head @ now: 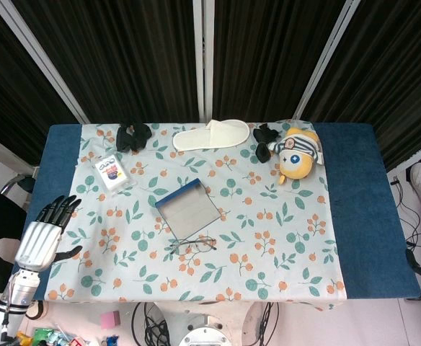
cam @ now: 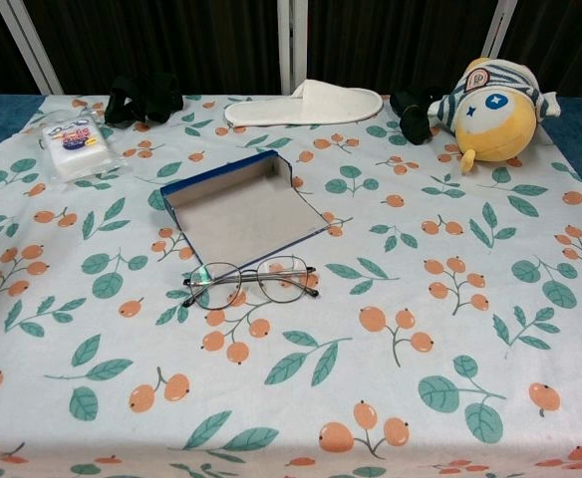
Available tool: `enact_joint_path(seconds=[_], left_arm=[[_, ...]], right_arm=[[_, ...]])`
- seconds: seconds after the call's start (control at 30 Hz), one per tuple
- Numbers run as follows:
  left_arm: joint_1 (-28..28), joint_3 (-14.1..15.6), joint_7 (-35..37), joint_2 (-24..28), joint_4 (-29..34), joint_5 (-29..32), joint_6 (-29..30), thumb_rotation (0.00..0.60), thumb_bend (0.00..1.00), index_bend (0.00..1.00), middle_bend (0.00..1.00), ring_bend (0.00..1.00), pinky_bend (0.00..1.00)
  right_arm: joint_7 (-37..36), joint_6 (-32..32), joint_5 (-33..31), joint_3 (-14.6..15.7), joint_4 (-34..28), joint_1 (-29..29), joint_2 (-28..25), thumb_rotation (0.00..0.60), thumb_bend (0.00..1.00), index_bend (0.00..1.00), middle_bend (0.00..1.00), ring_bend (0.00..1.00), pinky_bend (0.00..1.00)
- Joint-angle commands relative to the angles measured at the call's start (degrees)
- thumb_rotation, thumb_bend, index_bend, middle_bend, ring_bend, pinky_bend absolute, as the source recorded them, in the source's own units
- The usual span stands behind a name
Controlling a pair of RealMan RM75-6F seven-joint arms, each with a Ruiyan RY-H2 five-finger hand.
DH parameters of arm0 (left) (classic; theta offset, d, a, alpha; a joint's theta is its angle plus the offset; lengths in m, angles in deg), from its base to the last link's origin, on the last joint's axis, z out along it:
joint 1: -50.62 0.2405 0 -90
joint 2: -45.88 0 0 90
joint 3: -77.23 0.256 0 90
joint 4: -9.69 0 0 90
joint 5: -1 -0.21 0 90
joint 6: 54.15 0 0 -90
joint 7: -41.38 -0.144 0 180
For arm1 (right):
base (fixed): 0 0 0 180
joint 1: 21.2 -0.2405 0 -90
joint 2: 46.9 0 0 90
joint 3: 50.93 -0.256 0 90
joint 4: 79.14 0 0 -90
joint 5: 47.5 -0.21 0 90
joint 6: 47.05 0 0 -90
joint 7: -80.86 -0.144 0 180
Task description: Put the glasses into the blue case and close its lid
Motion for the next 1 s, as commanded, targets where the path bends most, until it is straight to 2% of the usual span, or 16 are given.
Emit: enact_joint_path(seconds=[0.03, 0.2, 0.27, 0.4, 0.5, 0.57, 0.77, 1.0], left_arm=[[0.4, -0.1, 0.1, -0.2, 0.0, -0.3, -0.1, 0.597, 0.06, 0.06, 0.06, 0.05, 0.18], [0.5, -0.5, 0.3, -0.1, 1.0, -1.5, -0.5, 0.597, 0.06, 0.06, 0.06, 0.05, 0.18], [-0.4, -1.4, 0.4, 0.0, 2.4, -2.0, -1.2, 0.598, 0.06, 0.08, 0.06, 0.05, 0.18], [-3.7, -5.7, 0.9, -1.0, 4.5, 1.6, -5.6, 0.595, 0.06, 0.1, 0.06, 0.05, 0.18], [-7.4, -9.4, -0.9, -2.5, 5.7, 5.8, -11.1, 0.515, 0.06, 0.1, 0.06, 0.05, 0.18], [-10.3, -11.7, -3.2, -5.1, 3.9, 7.7, -14.1, 0.499, 0.06, 0.1, 0.06, 0.05, 0.18], [-17.3, -16.2, -8.3, -13.3, -1.7, 16.0, -23.7, 0.468, 0.03, 0.1, 0.06, 0.05, 0.18], [-21.7, -17.5, -12.7, -20.8, -6.9, 22.0, -28.6, 0.438, 0.0, 0.1, 0.06, 0.05, 0.18]], right_arm=[[-0.4, 0.1, 0.0, 0.2, 0.6, 0.2, 0.4, 0.6, 0.24, 0.0, 0.0, 0.0, 0.0], [-1.0, 0.5, 0.4, 0.5, 1.2, 0.4, 0.6, 0.6, 0.24, 0.0, 0.0, 0.0, 0.0], [-1.1, 0.8, 0.5, 0.5, 1.3, 0.5, 0.6, 0.6, 0.24, 0.0, 0.0, 0.0, 0.0], [-1.2, 1.1, 0.4, 0.3, 0.7, 0.5, 0.5, 0.6, 0.24, 0.0, 0.0, 0.0, 0.0], [-0.8, 1.0, 0.4, 0.3, 0.5, 0.5, 0.3, 0.6, 0.24, 0.0, 0.0, 0.0, 0.0], [-0.6, 1.0, 0.2, 0.3, 0.6, 0.6, 0.3, 0.6, 0.24, 0.0, 0.0, 0.0, 0.0], [-2.0, 1.2, -1.3, 0.3, 1.6, 1.6, 0.1, 0.6, 0.24, 0.0, 0.0, 0.0, 0.0], [-3.5, 2.3, -2.0, -0.2, 1.8, 2.5, -0.7, 0.6, 0.24, 0.0, 0.0, 0.0, 0.0]])
